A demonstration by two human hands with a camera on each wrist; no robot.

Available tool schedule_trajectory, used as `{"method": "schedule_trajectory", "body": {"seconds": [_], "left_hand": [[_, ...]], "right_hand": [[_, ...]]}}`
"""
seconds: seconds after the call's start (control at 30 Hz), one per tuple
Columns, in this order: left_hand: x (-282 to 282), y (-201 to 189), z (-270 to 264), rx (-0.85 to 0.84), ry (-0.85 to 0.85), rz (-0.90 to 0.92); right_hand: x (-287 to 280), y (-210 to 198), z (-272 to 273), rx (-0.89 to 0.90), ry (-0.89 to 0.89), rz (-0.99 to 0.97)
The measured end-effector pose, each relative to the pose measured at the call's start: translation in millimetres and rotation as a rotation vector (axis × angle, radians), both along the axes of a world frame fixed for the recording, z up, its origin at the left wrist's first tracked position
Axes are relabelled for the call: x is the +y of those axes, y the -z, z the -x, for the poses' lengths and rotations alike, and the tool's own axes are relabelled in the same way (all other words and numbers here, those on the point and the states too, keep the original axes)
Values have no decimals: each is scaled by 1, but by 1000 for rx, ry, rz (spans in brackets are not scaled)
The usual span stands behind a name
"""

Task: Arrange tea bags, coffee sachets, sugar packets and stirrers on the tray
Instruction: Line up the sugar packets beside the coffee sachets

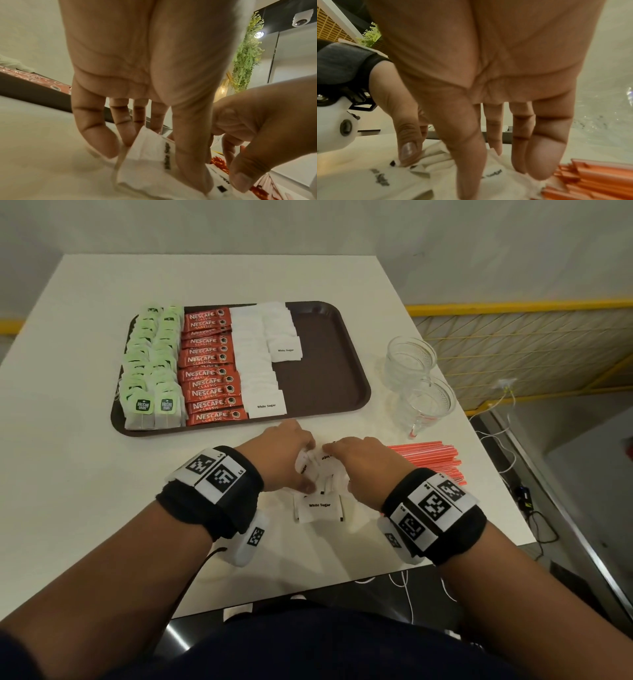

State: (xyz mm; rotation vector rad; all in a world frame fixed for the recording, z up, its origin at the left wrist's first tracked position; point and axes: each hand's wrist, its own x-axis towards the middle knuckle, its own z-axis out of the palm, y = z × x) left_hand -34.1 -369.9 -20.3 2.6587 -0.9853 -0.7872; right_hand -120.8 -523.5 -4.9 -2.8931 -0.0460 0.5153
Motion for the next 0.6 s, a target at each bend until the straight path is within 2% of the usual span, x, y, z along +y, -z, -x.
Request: {"method": "schedule_trajectory", "body": {"seconds": [0.13,0.37,0.6], "left_hand": [[-5,2,0,34,-13,20],[-5,2,-4,-18,21,-53],[-5,8,-2,33,28,92]], "right_hand": [[5,0,-1,-12,14,17],[7,-1,-3,-5,32,61],[7,0,-4,-69,66,92]]}}
